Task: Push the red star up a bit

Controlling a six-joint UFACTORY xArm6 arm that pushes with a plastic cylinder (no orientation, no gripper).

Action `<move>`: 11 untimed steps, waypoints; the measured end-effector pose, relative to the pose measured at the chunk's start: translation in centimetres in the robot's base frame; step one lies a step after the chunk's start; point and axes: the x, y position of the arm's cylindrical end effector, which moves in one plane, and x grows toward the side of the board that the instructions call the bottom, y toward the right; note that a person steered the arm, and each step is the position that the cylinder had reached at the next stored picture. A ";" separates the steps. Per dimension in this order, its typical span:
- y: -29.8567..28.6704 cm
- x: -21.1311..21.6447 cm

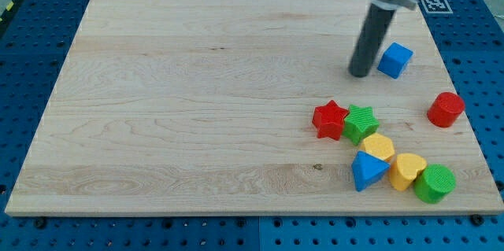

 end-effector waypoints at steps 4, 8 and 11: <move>-12.9 8.3; -5.4 12.5; -3.5 11.8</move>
